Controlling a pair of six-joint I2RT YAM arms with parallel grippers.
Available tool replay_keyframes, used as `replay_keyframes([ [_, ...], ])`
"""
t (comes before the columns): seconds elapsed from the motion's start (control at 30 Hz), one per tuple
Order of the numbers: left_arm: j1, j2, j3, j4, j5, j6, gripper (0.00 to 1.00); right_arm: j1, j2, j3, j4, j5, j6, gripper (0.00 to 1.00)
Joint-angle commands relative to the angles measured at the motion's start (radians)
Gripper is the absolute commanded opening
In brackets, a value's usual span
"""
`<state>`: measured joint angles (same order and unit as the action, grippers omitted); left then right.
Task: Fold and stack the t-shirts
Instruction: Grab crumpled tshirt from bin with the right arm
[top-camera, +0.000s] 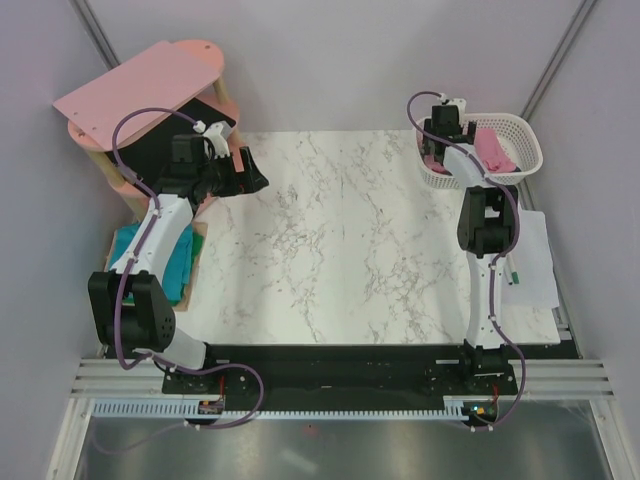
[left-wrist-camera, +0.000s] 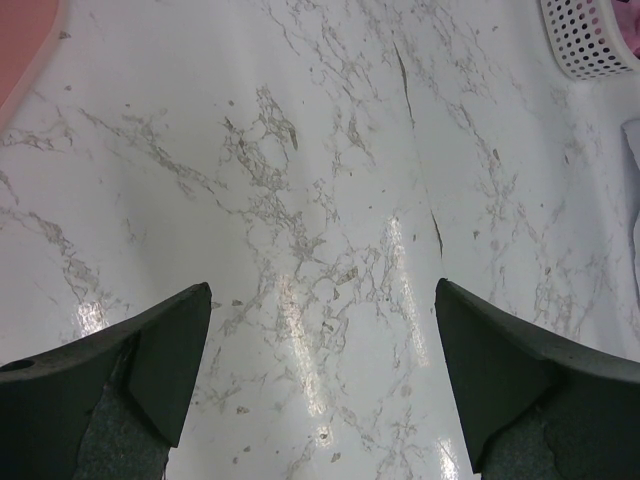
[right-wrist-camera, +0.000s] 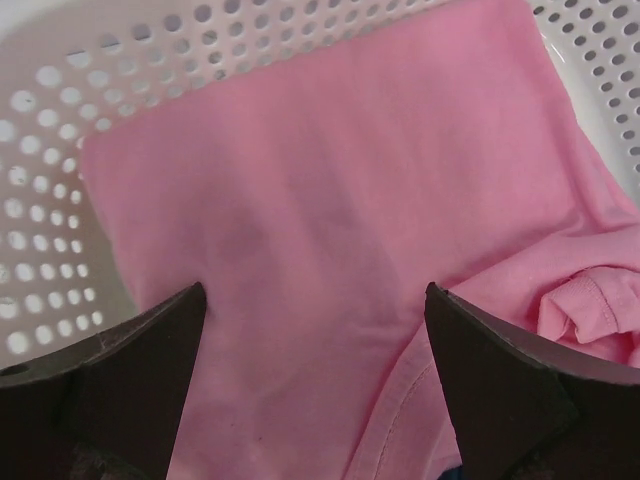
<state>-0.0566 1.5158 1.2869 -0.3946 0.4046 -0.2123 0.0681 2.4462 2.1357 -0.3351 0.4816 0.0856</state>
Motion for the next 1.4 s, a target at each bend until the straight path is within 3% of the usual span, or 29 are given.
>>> replay_keyframes([
  [0.0, 0.003, -0.013, 0.014, 0.026, 0.046, -0.001, 1.0, -0.017, 0.04, 0.059, -0.033, 0.034, 0.028, 0.98],
  [0.13, 0.003, -0.012, 0.017, 0.025, 0.053, -0.002, 1.0, -0.047, 0.069, 0.072, -0.013, 0.017, 0.016, 0.98],
  [0.23, 0.003, -0.011, 0.017, 0.025, 0.054, -0.002, 1.0, -0.054, 0.102, 0.09, -0.015, -0.004, 0.006, 0.81],
  [0.27, 0.003, -0.011, 0.017, 0.025, 0.054, -0.002, 1.0, -0.057, 0.111, 0.092, -0.013, -0.006, 0.008, 0.46],
  [0.37, 0.003, -0.005, 0.017, 0.023, 0.051, -0.001, 1.0, -0.063, 0.111, 0.081, -0.012, -0.031, 0.025, 0.0],
  [0.53, 0.003, 0.0, 0.019, 0.02, 0.051, -0.001, 1.0, -0.063, 0.031, -0.011, 0.068, -0.054, 0.028, 0.0],
  [0.77, 0.003, 0.006, 0.015, 0.02, 0.053, -0.004, 1.0, -0.062, -0.283, -0.298, 0.29, -0.069, 0.025, 0.0],
  [1.1, 0.001, 0.012, 0.015, 0.022, 0.065, -0.007, 1.0, -0.063, -0.431, -0.296, 0.323, -0.07, -0.009, 0.0],
  [1.37, -0.003, 0.017, 0.012, 0.022, 0.066, -0.007, 1.0, -0.053, -0.588, -0.362, 0.387, -0.184, -0.006, 0.0],
])
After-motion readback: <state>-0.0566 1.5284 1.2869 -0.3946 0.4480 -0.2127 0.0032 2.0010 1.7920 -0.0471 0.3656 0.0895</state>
